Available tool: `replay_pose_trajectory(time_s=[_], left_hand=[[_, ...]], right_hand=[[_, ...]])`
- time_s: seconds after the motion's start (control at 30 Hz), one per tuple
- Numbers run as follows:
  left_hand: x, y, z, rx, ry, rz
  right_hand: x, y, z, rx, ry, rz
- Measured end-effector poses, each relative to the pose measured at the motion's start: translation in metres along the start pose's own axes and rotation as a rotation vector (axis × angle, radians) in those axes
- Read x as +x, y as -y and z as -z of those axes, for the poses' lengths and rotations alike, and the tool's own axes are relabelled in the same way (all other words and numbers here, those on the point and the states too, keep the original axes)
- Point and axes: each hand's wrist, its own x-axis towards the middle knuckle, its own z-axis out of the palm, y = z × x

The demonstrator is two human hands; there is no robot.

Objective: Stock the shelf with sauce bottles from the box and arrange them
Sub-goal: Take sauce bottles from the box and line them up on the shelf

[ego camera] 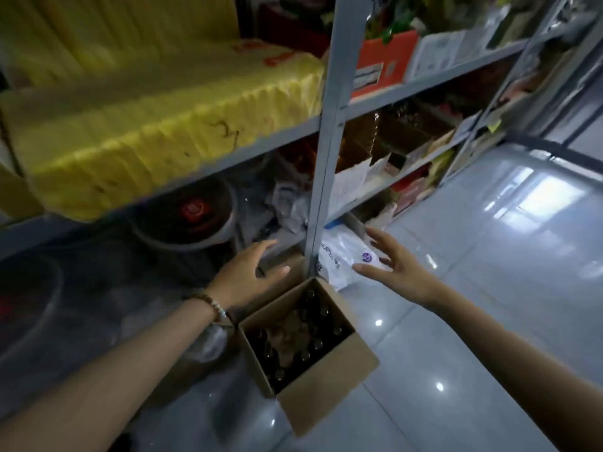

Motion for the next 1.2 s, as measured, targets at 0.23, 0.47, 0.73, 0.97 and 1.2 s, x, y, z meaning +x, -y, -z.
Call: replay_pose_trajectory(time_s=[0.23,0.47,0.73,0.97,1.2], left_hand=[[0.050,0.147,-0.161,-0.046,0.117,0.049],[0.086,0.279,-0.326,-0.138,0.286,0.042],[0.109,0.330,-0.395,-0.187,0.358,-0.093],[0.122,0.342,-0.413,-0.122,0.383,-0.146],[0.127,0.347,-0.433,-0.103,0.443,-0.139]], right_hand=[[0.043,-0.202,-0.108,0.082,0.094,-0.169],[0.093,-0.373,-0.184,-0.013,0.204,-0.170],[0.141,-0.432,-0.209,-0.116,0.379,-0.048],[0.156,-0.452,-0.213,-0.210,0.497,-0.046],[0.160,-0.464,-0.220,-0.226,0.515,-0.025]])
